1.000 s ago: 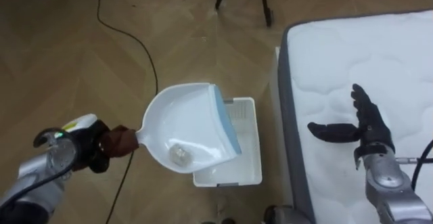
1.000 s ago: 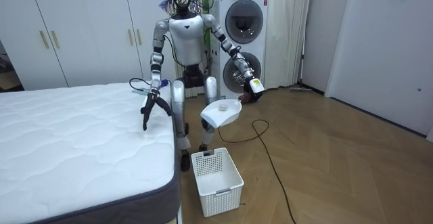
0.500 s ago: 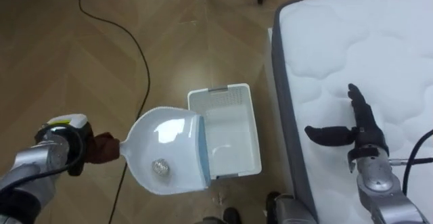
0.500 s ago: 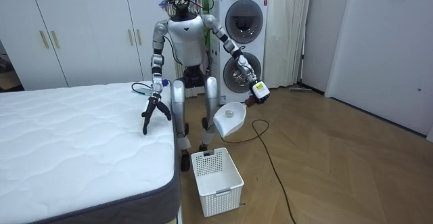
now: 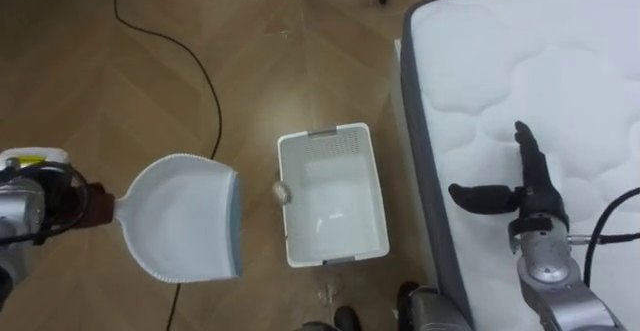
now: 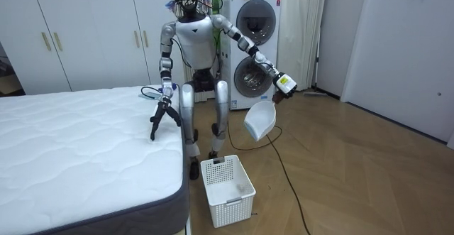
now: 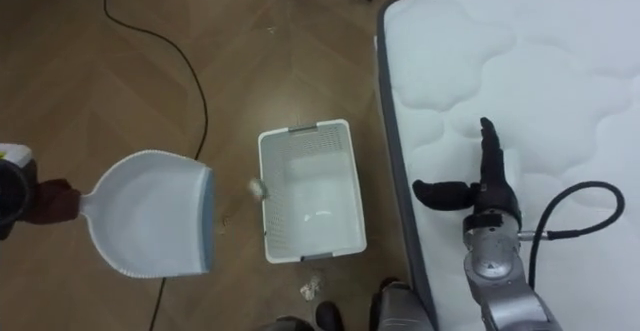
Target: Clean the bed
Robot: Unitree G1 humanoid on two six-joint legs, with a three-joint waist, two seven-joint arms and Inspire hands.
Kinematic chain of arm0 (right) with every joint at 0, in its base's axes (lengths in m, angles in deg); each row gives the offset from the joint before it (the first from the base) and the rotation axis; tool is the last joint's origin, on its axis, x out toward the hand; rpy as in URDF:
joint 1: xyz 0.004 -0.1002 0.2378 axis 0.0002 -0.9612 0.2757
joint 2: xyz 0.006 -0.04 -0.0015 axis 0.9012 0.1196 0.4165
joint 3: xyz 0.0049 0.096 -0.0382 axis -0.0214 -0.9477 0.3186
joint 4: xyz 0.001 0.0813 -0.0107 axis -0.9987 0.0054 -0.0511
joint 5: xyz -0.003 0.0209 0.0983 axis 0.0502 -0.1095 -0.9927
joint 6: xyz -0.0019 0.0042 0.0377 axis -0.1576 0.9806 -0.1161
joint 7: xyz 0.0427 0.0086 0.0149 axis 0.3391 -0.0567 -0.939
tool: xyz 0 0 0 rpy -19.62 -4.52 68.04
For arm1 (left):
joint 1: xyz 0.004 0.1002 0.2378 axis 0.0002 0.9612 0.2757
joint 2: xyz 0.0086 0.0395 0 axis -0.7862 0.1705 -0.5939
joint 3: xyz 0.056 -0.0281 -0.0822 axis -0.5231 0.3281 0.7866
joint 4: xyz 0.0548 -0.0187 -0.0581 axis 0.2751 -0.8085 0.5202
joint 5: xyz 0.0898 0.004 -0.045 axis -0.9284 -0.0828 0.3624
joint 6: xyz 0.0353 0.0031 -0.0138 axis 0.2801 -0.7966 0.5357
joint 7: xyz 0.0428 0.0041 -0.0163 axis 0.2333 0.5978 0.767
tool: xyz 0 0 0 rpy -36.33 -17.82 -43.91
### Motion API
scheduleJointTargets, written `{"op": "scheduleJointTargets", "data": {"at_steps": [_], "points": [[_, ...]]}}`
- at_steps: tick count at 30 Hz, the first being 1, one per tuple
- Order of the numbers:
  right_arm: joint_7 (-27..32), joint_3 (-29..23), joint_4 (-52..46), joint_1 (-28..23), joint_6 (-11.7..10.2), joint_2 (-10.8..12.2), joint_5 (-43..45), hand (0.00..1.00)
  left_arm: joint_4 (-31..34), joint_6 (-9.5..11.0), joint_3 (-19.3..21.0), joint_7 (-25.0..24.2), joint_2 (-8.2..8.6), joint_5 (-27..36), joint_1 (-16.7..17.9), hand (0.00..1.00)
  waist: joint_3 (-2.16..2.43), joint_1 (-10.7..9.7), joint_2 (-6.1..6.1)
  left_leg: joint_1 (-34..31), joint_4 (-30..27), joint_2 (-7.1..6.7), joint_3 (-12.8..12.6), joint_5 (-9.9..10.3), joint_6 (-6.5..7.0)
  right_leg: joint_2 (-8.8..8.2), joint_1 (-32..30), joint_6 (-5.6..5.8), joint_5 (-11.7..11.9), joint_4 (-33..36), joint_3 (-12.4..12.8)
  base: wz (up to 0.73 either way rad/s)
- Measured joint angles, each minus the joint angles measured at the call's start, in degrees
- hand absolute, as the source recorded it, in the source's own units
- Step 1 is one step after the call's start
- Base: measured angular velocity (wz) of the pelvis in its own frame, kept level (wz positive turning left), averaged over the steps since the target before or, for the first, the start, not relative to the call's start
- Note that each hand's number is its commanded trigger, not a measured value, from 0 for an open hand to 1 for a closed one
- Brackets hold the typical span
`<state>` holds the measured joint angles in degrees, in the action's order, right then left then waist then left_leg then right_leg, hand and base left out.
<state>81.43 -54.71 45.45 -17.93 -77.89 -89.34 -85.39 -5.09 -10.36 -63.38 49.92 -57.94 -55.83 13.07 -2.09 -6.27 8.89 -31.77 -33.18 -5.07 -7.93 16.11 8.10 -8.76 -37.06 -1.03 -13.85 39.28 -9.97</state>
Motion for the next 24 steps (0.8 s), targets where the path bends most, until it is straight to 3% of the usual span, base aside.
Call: {"op": "scheduleJointTargets", "data": {"at_steps": [10,13,17,24], "points": [[0.58,0.55,-0.77,-0.43,0.06,-0.29,-1.26,0.0,-4.68,-0.09,-0.78,-0.02,-0.45,1.39,-0.72,1.0,-0.07,0.14,0.38,0.12,-0.36,0.14,-0.68,0.0,0.0,0.09,-0.29,0.01,-0.01,0.79,0.9,0.01],[1.0,0.82,-0.77,-0.43,0.02,-0.31,-1.13,0.0,-6.29,-0.09,-0.79,0.13,-0.61,1.81,-2.74,1.0,-0.09,0.19,0.41,0.03,-0.56,0.15,-0.87,0.01,0.01,0.17,-0.41,0.05,0.02,0.96,1.37,-0.01],[1.4,1.2,-0.77,-0.36,-0.53,-0.48,-1.12,0.0,-7.25,-0.03,-0.87,1.39,-0.65,4.84,-4.92,1.0,-0.4,0.06,1.48,-0.02,-0.9,0.37,-0.85,0.01,0.02,0.36,-0.09,0.14,0.21,0.65,1.31,0.0],[2.37,2.24,-0.66,-0.37,-1.3,-0.48,-2.04,0.0,-7.11,0.32,-1.0,4.03,-0.63,5.79,-5.26,1.0,-0.61,-0.13,1.89,0.22,-0.8,0.58,-0.87,0.01,0.02,0.67,0.22,0.06,0.36,0.38,1.42,0.0]]}}
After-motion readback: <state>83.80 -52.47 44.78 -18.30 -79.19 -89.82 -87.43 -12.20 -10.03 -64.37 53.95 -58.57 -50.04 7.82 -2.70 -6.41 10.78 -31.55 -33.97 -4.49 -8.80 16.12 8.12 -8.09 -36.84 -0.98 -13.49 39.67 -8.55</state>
